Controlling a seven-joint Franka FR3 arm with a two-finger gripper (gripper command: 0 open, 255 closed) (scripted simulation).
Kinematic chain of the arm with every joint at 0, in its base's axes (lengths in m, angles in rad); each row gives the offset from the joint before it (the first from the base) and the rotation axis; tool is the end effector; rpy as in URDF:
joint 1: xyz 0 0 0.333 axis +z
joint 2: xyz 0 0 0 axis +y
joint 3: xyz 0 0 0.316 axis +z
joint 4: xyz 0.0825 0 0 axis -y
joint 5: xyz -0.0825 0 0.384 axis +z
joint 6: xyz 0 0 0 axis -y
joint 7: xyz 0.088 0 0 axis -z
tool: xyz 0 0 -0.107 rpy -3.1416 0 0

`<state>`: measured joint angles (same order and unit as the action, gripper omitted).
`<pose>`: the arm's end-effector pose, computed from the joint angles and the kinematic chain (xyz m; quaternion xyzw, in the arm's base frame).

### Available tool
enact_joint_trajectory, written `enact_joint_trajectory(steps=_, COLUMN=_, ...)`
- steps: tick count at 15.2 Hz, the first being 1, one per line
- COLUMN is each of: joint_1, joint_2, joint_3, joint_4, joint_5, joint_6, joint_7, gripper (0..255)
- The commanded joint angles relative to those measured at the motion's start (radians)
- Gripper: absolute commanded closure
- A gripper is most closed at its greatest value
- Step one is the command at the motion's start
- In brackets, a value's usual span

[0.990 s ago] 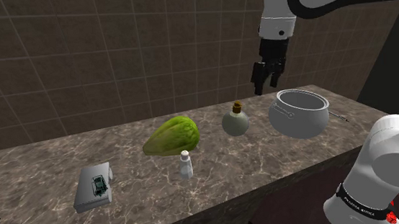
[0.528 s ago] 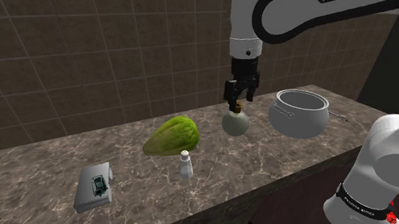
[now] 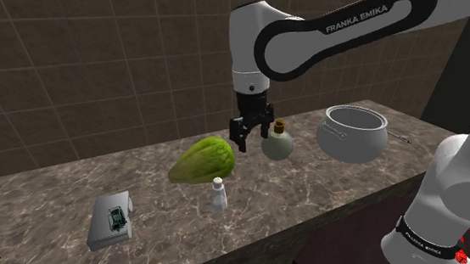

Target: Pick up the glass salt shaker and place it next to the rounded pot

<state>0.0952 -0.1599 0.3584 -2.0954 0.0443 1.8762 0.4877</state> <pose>0.4474 0.2287 0.4808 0.9990 -0.0275 -0.0275 0.0218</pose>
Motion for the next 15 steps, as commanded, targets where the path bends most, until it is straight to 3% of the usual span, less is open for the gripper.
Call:
enact_joint_trajectory(steps=1, joint_1=0.010, joint_2=0.082, joint_3=0.027, joint_4=0.051, joint_5=-0.026, joint_6=0.020, joint_7=0.046, gripper=0)
enact_joint_trajectory(steps=10, joint_1=0.097, joint_2=0.423, joint_3=0.076, joint_4=0.309, joint_5=-0.167, joint_6=0.042, joint_7=0.214, gripper=0)
enact_joint_trajectory(steps=15, joint_1=0.098, joint_2=0.439, joint_3=0.072, joint_4=0.260, joint_5=-0.176, joint_6=0.105, joint_7=0.220, gripper=0)
